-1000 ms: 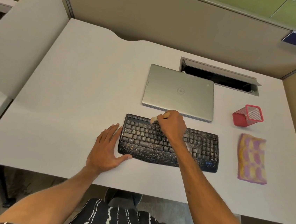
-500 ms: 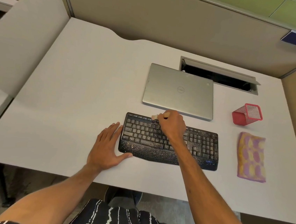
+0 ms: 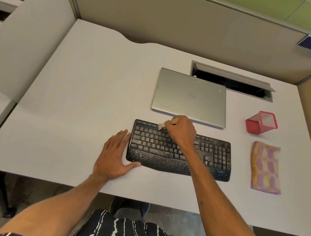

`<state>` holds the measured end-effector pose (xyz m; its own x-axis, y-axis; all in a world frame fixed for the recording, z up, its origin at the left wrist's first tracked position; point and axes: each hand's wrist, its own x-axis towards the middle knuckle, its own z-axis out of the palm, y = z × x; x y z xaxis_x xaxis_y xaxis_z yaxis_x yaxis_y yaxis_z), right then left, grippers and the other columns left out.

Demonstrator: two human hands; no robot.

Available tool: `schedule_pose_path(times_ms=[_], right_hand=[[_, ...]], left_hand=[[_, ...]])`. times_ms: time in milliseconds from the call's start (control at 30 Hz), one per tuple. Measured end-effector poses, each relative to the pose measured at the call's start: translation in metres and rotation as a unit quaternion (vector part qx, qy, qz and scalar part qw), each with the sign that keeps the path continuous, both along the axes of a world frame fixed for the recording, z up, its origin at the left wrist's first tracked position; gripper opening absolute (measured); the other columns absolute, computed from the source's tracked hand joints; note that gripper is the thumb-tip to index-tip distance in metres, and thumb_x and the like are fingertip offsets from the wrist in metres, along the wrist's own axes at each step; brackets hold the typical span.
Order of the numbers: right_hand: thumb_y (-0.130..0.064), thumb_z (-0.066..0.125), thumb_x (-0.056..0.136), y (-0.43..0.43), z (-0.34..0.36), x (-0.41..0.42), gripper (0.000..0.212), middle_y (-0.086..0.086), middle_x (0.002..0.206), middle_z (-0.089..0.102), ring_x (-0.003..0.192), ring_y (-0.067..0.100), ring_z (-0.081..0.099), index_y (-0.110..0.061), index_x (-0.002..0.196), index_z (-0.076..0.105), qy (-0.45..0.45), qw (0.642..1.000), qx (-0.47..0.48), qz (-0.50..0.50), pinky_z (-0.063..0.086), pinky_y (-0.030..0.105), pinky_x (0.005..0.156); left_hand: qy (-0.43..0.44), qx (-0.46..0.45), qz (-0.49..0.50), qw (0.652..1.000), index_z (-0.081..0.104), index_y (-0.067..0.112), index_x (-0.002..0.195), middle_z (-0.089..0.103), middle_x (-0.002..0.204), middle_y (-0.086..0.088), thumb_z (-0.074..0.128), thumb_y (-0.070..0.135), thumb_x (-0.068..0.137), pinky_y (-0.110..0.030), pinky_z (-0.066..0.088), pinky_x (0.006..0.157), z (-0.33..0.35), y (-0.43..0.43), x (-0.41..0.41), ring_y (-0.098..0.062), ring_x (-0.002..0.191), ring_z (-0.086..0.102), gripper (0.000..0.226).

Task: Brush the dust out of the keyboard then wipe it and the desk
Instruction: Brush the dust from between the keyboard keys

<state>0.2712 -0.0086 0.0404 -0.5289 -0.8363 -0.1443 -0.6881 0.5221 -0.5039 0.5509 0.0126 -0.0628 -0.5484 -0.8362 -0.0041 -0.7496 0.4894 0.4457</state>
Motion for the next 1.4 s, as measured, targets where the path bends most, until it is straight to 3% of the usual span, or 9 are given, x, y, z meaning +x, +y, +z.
schedule_pose_path(times_ms=[133, 300, 500, 600, 667, 767, 1000, 1167, 1400], right_hand=[[-0.043, 0.066, 0.095, 0.002, 0.003, 0.005, 0.022, -0.014, 0.064, 0.065, 0.058, 0.005, 0.060, -0.028, 0.080, 0.070, -0.004, 0.999, 0.005, 0.052, 0.043, 0.022, 0.053], [-0.040, 0.067, 0.092, 0.013, 0.005, -0.006, 0.024, -0.013, 0.061, 0.062, 0.061, 0.009, 0.062, -0.024, 0.073, 0.066, 0.049, 0.999, 0.009, 0.003, 0.052, 0.027, 0.058], [-0.044, 0.066, 0.097, 0.020, 0.003, -0.013, 0.020, -0.016, 0.066, 0.066, 0.059, 0.003, 0.061, -0.029, 0.087, 0.073, -0.008, 0.999, 0.006, 0.044, 0.051, 0.025, 0.056], [-0.046, 0.065, 0.095, 0.023, -0.003, -0.014, 0.022, -0.015, 0.066, 0.067, 0.060, 0.007, 0.064, -0.027, 0.087, 0.074, 0.026, 1.000, 0.009, 0.010, 0.054, 0.026, 0.057], [-0.045, 0.065, 0.095, 0.025, -0.003, -0.018, 0.023, -0.014, 0.067, 0.066, 0.060, 0.008, 0.063, -0.026, 0.089, 0.075, 0.050, 0.998, -0.023, -0.028, 0.047, 0.022, 0.054], [-0.044, 0.064, 0.097, 0.025, -0.003, -0.020, 0.020, -0.015, 0.067, 0.065, 0.060, 0.008, 0.062, -0.027, 0.093, 0.074, 0.022, 0.998, -0.051, -0.038, 0.048, 0.024, 0.054], [-0.038, 0.067, 0.093, 0.023, -0.005, -0.019, 0.020, -0.010, 0.061, 0.065, 0.057, 0.012, 0.064, -0.024, 0.079, 0.069, 0.002, 1.000, -0.005, -0.024, 0.053, 0.027, 0.057], [-0.042, 0.064, 0.098, 0.021, -0.002, -0.018, 0.016, -0.012, 0.071, 0.067, 0.062, 0.010, 0.063, -0.029, 0.093, 0.071, 0.000, 0.999, -0.031, -0.022, 0.047, 0.024, 0.054], [-0.041, 0.067, 0.094, 0.018, -0.002, -0.022, 0.018, -0.013, 0.065, 0.067, 0.061, 0.008, 0.064, -0.027, 0.083, 0.072, -0.014, 1.000, 0.005, -0.021, 0.047, 0.024, 0.055]], left_hand=[[0.005, -0.004, 0.001, 1.000, 0.016, 0.023, 0.176, 0.012, 0.184, 0.003, 0.058, 0.093, 0.088, -0.050, 0.018, 0.137, 0.000, 0.000, 0.000, -0.016, 0.170, 0.009, 0.120], [0.010, -0.007, 0.000, 1.000, 0.017, 0.022, 0.176, 0.012, 0.184, 0.003, 0.059, 0.092, 0.088, -0.051, 0.018, 0.137, -0.001, 0.000, 0.001, -0.017, 0.170, 0.009, 0.119], [0.010, -0.007, 0.000, 1.000, 0.018, 0.022, 0.176, 0.013, 0.184, 0.002, 0.059, 0.092, 0.088, -0.052, 0.020, 0.136, -0.003, 0.000, 0.001, -0.018, 0.170, 0.011, 0.120], [0.007, -0.009, 0.000, 1.000, 0.017, 0.023, 0.176, 0.013, 0.184, 0.002, 0.059, 0.092, 0.088, -0.052, 0.020, 0.136, -0.003, 0.000, 0.001, -0.018, 0.170, 0.011, 0.120], [0.005, -0.008, -0.002, 1.000, 0.016, 0.023, 0.176, 0.013, 0.184, 0.002, 0.058, 0.092, 0.088, -0.051, 0.019, 0.136, -0.002, 0.000, 0.001, -0.018, 0.170, 0.010, 0.120], [0.001, -0.007, -0.003, 1.000, 0.015, 0.023, 0.176, 0.011, 0.184, 0.003, 0.057, 0.093, 0.088, -0.051, 0.018, 0.137, -0.002, 0.001, 0.000, -0.017, 0.170, 0.008, 0.120], [-0.009, -0.009, -0.002, 1.000, 0.014, 0.023, 0.176, 0.011, 0.184, 0.003, 0.055, 0.093, 0.089, -0.051, 0.019, 0.137, 0.001, 0.003, 0.000, -0.017, 0.170, 0.008, 0.119], [-0.009, -0.008, 0.004, 1.000, 0.013, 0.022, 0.176, 0.010, 0.184, 0.002, 0.056, 0.091, 0.091, -0.051, 0.018, 0.137, 0.001, 0.005, -0.003, -0.018, 0.171, 0.007, 0.118], [-0.011, -0.019, 0.003, 1.000, 0.013, 0.020, 0.176, 0.009, 0.185, 0.001, 0.057, 0.089, 0.092, -0.052, 0.017, 0.137, 0.001, 0.007, -0.004, -0.020, 0.171, 0.006, 0.117]])
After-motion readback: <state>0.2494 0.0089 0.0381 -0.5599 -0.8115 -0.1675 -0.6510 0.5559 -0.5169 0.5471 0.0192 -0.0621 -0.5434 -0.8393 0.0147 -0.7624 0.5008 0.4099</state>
